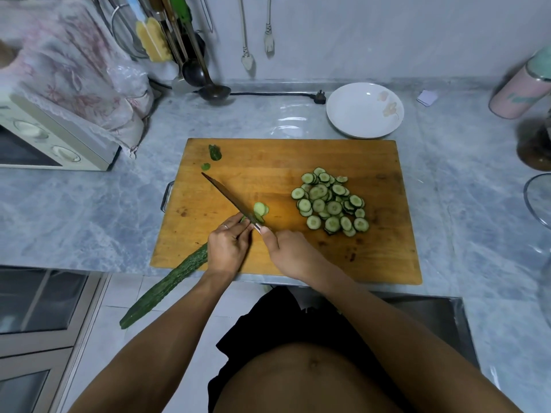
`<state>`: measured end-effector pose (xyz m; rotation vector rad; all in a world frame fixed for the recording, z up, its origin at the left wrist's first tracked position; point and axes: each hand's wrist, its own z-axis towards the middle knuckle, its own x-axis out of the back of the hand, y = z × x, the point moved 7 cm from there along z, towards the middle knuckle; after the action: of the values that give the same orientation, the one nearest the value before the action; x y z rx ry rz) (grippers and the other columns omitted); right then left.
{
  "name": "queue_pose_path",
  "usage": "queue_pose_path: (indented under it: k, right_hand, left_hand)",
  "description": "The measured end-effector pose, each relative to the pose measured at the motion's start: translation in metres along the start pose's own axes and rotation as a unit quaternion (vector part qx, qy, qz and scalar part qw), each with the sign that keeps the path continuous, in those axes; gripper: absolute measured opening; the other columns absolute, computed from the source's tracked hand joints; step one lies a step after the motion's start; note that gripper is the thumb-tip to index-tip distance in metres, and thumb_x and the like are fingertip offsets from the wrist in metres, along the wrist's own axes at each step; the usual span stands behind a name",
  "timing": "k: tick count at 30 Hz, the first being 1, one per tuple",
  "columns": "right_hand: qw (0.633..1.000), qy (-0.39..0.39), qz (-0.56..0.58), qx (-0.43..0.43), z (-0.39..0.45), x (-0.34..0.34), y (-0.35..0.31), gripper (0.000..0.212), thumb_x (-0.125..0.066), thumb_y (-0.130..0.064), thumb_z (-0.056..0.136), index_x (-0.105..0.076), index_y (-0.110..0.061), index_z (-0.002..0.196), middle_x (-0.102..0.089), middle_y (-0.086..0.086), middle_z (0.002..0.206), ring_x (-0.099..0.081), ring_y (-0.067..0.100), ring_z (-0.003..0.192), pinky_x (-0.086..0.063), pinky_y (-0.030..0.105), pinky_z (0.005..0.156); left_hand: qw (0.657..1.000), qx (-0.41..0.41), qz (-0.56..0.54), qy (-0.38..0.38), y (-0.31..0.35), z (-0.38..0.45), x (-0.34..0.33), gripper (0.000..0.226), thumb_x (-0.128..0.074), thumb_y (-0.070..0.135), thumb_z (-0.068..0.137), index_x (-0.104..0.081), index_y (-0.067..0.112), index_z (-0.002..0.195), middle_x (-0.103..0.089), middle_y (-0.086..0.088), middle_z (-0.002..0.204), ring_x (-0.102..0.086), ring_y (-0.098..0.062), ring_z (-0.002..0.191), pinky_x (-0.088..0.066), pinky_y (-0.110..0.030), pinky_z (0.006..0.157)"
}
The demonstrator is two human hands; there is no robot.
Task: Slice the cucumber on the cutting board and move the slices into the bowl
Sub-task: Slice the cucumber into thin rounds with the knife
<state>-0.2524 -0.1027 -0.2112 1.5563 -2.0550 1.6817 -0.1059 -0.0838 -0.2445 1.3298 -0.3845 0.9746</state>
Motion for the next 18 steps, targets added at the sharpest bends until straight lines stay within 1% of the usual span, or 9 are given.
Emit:
queue_pose_path:
  k: [1, 3, 5, 7, 8, 11, 14, 16, 18]
  right_hand:
    - [1.000, 0.003, 0.001, 0.001, 0.000, 0.000, 0.001, 0.063, -0.018, -0.048, 0.106, -0.045, -0.015, 0.059, -0.053, 0.008, 0.071, -0.057, 0.035, 0.095, -0.034, 0.031, 0.075]
    - [1.000, 0.003, -0.004, 0.008, 0.000, 0.002, 0.000, 0.064, -0.018, -0.048, 0.106, -0.044, -0.015, 0.058, -0.052, 0.007, 0.067, -0.056, 0.035, 0.091, -0.033, 0.031, 0.073]
    - [1.000, -0.003, -0.006, 0.009, -0.001, 0.006, 0.001, 0.065, -0.019, -0.049, 0.106, -0.043, -0.014, 0.057, -0.047, 0.005, 0.060, -0.052, 0.030, 0.075, -0.031, 0.030, 0.065]
    - [1.000, -0.007, -0.007, 0.007, -0.001, 0.013, 0.003, 0.065, -0.020, -0.049, 0.106, -0.041, -0.012, 0.056, -0.044, 0.005, 0.056, -0.044, 0.022, 0.059, -0.027, 0.032, 0.054]
    - [1.000, -0.008, -0.010, 0.007, -0.002, 0.018, 0.005, 0.065, -0.021, -0.050, 0.105, -0.039, -0.012, 0.056, -0.042, 0.005, 0.055, -0.041, 0.020, 0.054, -0.025, 0.032, 0.050]
    - [1.000, -0.007, -0.013, 0.015, -0.009, 0.032, 0.012, 0.062, -0.023, -0.051, 0.105, -0.035, -0.014, 0.057, -0.035, 0.004, 0.054, -0.036, 0.018, 0.049, -0.024, 0.031, 0.049]
    - [0.999, 0.012, -0.022, 0.034, -0.017, 0.049, 0.022, 0.058, -0.028, -0.050, 0.105, -0.034, -0.014, 0.060, -0.032, 0.004, 0.055, -0.031, 0.016, 0.047, -0.023, 0.031, 0.049]
    - [0.996, 0.038, -0.058, 0.052, -0.022, 0.058, 0.030, 0.056, -0.031, -0.052, 0.103, -0.037, -0.014, 0.062, -0.036, 0.003, 0.056, -0.032, 0.017, 0.047, -0.025, 0.031, 0.048]
    - [0.989, 0.060, -0.122, 0.056, -0.027, 0.065, 0.040, 0.053, -0.033, -0.054, 0.101, -0.046, -0.014, 0.070, -0.047, 0.004, 0.062, -0.044, 0.019, 0.053, -0.033, 0.032, 0.049]
  left_hand:
    - [1.000, -0.004, 0.004, 0.006, 0.001, -0.001, 0.001, 0.029, -0.058, 0.020, 0.086, -0.078, 0.001, 0.094, -0.072, -0.017, 0.108, -0.071, -0.028, 0.097, -0.058, -0.037, 0.083]
    - [1.000, -0.009, 0.018, 0.012, 0.004, -0.002, 0.003, 0.030, -0.058, 0.024, 0.088, -0.078, 0.002, 0.095, -0.072, -0.017, 0.108, -0.071, -0.027, 0.098, -0.057, -0.034, 0.083]
    - [0.999, -0.012, 0.029, 0.011, 0.006, -0.002, 0.004, 0.024, -0.063, 0.019, 0.086, -0.077, 0.004, 0.100, -0.071, -0.015, 0.111, -0.070, -0.026, 0.099, -0.055, -0.033, 0.085]
    - [0.999, -0.016, 0.032, 0.005, 0.007, -0.004, 0.005, 0.024, -0.067, 0.014, 0.084, -0.076, 0.007, 0.106, -0.070, -0.012, 0.116, -0.069, -0.025, 0.103, -0.056, -0.034, 0.087]
    - [0.999, -0.016, 0.035, 0.003, 0.007, -0.005, 0.007, 0.025, -0.069, 0.011, 0.084, -0.076, 0.009, 0.108, -0.069, -0.009, 0.119, -0.068, -0.023, 0.105, -0.056, -0.034, 0.087]
    - [1.000, 0.004, 0.028, -0.008, 0.004, -0.004, 0.009, 0.030, -0.071, 0.008, 0.085, -0.074, 0.016, 0.113, -0.067, -0.002, 0.126, -0.066, -0.019, 0.109, -0.056, -0.031, 0.087]
    - [1.000, 0.022, 0.004, -0.007, 0.004, -0.001, 0.010, 0.030, -0.070, 0.010, 0.087, -0.073, 0.017, 0.115, -0.066, 0.000, 0.127, -0.063, -0.018, 0.113, -0.052, -0.031, 0.095]
    - [0.999, 0.018, -0.023, 0.038, 0.010, 0.002, 0.020, 0.025, -0.067, 0.011, 0.089, -0.074, 0.013, 0.112, -0.068, -0.002, 0.122, -0.063, -0.019, 0.112, -0.049, -0.030, 0.097]
    - [0.991, -0.006, -0.047, 0.125, 0.023, 0.004, 0.039, 0.019, -0.064, 0.010, 0.089, -0.076, 0.007, 0.104, -0.070, -0.007, 0.110, -0.063, -0.019, 0.104, -0.050, -0.029, 0.092]
